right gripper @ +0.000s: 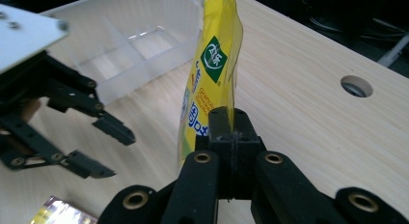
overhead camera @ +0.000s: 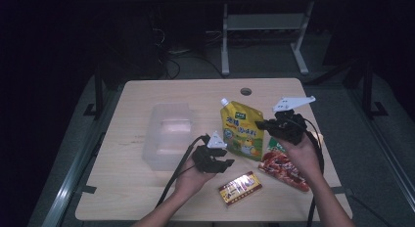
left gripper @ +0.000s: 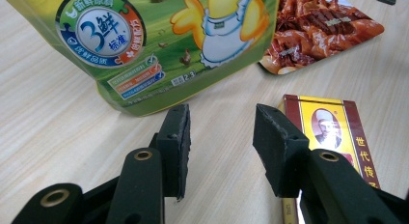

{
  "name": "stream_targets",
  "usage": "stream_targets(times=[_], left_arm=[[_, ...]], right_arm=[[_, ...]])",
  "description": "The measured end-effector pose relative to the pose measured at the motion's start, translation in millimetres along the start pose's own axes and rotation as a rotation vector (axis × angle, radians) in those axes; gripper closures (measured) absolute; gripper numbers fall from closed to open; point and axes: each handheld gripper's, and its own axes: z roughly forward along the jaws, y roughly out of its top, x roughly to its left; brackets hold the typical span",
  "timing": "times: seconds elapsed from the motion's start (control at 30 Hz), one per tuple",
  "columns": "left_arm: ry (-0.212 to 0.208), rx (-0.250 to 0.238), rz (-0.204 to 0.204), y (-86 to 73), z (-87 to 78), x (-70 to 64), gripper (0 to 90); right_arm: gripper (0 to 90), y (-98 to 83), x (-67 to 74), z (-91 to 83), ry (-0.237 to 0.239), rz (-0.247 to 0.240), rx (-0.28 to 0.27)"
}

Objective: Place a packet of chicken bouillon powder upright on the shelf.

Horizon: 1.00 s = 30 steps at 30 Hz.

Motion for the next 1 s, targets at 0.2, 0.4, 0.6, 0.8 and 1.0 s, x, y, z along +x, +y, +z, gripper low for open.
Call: stream_targets(times=[0.2, 0.4, 0.6, 0.8, 1.0], left_arm=[[0.007, 0.033, 0.016, 3.6, 12.0, -3.7, 61.1], [-0.003, 0.042, 0.017, 6.1, 23.4, -9.1, 64.3], [0.002, 0.056, 0.020, 7.6, 26.4, -10.4, 64.3], [0.001, 0.058, 0.025, 8.0, 26.6, -11.2, 63.9], [-0.003, 0.046, 0.040, 6.9, 20.1, -10.4, 63.3]], right_arm=[[89.3, -15.5, 5.8, -7.1, 0.022, -0.011, -0.025], [88.4, -31.1, 9.5, -9.5, 0.045, 0.000, -0.024], [84.8, -44.0, 8.4, -8.6, 0.090, 0.035, -0.065], [72.6, -46.2, 10.3, 9.2, 0.075, 0.032, -0.008], [81.0, -43.1, 9.7, 24.4, 0.061, 0.053, 0.006]])
